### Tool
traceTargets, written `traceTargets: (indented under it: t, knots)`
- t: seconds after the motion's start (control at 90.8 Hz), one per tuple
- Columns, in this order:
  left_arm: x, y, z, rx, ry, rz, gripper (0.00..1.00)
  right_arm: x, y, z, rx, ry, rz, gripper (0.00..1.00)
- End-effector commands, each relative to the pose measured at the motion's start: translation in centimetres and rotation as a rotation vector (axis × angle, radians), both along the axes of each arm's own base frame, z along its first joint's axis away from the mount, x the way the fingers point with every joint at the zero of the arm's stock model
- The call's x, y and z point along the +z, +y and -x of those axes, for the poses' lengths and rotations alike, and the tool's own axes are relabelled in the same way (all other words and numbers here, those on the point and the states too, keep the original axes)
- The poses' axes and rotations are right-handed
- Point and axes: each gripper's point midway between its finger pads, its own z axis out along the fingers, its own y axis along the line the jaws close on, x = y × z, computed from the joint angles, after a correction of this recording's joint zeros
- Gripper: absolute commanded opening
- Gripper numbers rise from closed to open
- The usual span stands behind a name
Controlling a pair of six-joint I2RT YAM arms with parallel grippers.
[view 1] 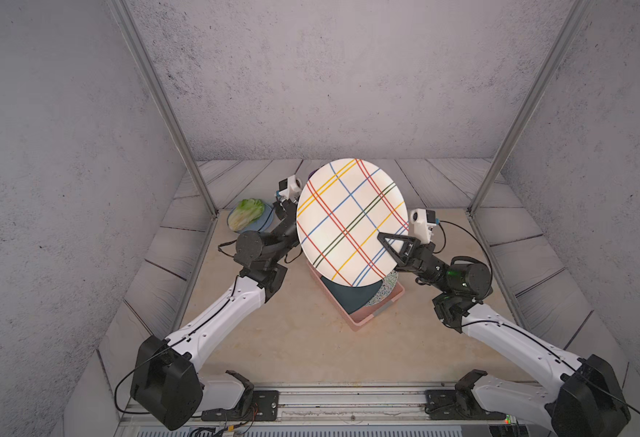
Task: Wipe the wet plate dry
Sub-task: Wipe the plate with towel.
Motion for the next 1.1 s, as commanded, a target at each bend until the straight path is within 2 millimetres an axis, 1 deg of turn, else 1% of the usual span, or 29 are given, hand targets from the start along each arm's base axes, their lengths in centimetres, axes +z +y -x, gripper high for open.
traceTargets:
  t: [0.0,0.066,0.11,0.143,0.209,0.253,0.308,0.374,0.407,0.473,0.539,0.594,0.638,0.683,0.716,0.749,0.771,0.793,0.837,0.87,0.903,0.914,0.936,0.958,0.98,1.035,1.079,1.09]
  knots:
    - [2.9,-0.9,5.5,-0.089,-0.148,0.092,0.00,3.0,-0.3,-0.6,-0.040,-0.074,-0.093,0.00]
    - [2.1,-2.4,7.3,-0.116,-0.158,0.069,0.00,5.4,-1.1,-1.9,-0.063,-0.085,-0.138,0.00]
    - [1.9,-2.6,7.9,-0.119,-0.165,0.066,0.00,7.0,-2.0,-2.9,-0.084,-0.092,-0.168,0.00]
    - [2.0,-2.1,7.8,-0.108,-0.166,0.076,0.00,8.0,-2.9,-3.6,-0.105,-0.094,-0.195,0.00]
    - [3.0,-0.4,7.1,-0.075,-0.173,0.101,0.00,9.1,-4.9,-4.7,-0.137,-0.095,-0.238,0.00]
    - [4.0,0.7,6.6,-0.057,-0.183,0.110,0.00,8.9,-5.7,-5.0,-0.149,-0.091,-0.245,0.00]
    - [5.5,1.9,6.3,-0.036,-0.209,0.119,0.00,7.9,-5.6,-4.8,-0.136,-0.086,-0.225,0.00]
    - [7.1,2.1,6.5,-0.042,-0.242,0.118,0.00,6.0,-4.2,-3.7,-0.082,-0.079,-0.155,0.00]
    - [7.7,2.0,6.7,-0.050,-0.260,0.115,0.00,5.3,-3.2,-2.7,-0.059,-0.081,-0.147,0.00]
    - [7.7,1.4,6.7,-0.059,-0.268,0.103,0.00,3.9,-1.4,-1.1,-0.040,-0.075,-0.139,0.00]
    - [6.5,0.3,6.6,-0.072,-0.242,0.098,0.00,3.2,0.4,-0.4,-0.027,-0.070,-0.103,0.00]
    - [5.5,-0.9,6.9,-0.095,-0.227,0.095,0.00,3.7,1.4,-0.3,-0.022,-0.083,-0.093,0.00]
    - [4.7,-2.0,7.5,-0.122,-0.220,0.088,0.00,4.3,1.8,-0.7,-0.020,-0.086,-0.095,0.00]
    - [3.7,-3.2,8.3,-0.153,-0.220,0.069,0.00,5.5,1.6,-1.4,-0.038,-0.095,-0.126,0.00]
    - [2.8,-4.0,8.9,-0.173,-0.220,0.046,0.00,6.2,1.4,-2.3,-0.054,-0.086,-0.143,0.00]
    - [2.2,-4.3,9.6,-0.187,-0.226,0.033,0.00,6.8,1.0,-3.2,-0.069,-0.080,-0.153,0.00]
    - [1.5,-4.5,9.7,-0.191,-0.220,0.020,0.00,7.3,0.7,-3.8,-0.080,-0.078,-0.160,0.00]
    - [0.7,-4.5,9.9,-0.191,-0.213,0.010,0.00,7.6,0.4,-4.4,-0.090,-0.071,-0.168,0.00]
    - [-0.3,-3.9,10.1,-0.171,-0.203,0.004,0.00,8.1,-0.5,-5.6,-0.122,-0.063,-0.183,0.00]
    - [-1.6,-3.5,10.0,-0.144,-0.184,-0.012,0.00,8.3,-1.4,-6.6,-0.151,-0.052,-0.192,0.00]
    - [-2.3,-2.7,10.1,-0.115,-0.184,-0.035,0.00,8.2,-2.1,-7.3,-0.173,-0.042,-0.190,0.00]
    - [-2.9,-2.8,9.9,-0.105,-0.180,-0.056,0.00,8.1,-2.4,-7.5,-0.184,-0.038,-0.188,0.00]
    - [-3.0,-2.1,10.2,-0.082,-0.195,-0.081,0.00,7.8,-2.8,-8.0,-0.200,-0.028,-0.182,0.00]
    - [-3.7,-1.9,10.1,-0.057,-0.199,-0.130,0.00,7.4,-3.1,-8.4,-0.215,-0.017,-0.172,0.00]
    - [-3.9,-1.4,10.4,-0.024,-0.226,-0.165,0.00,7.1,-3.3,-8.5,-0.229,-0.013,-0.158,0.00]
    - [-6.0,-0.8,10.0,0.083,-0.245,-0.372,0.00,5.7,-3.4,-8.8,-0.265,0.008,-0.098,0.00]
    - [-7.4,0.3,9.7,0.211,-0.292,-0.582,0.00,4.0,-3.0,-9.1,-0.300,0.029,-0.013,0.00]
    - [-7.3,0.7,9.6,0.251,-0.313,-0.625,0.00,3.6,-2.9,-9.1,-0.304,0.031,0.009,0.00]
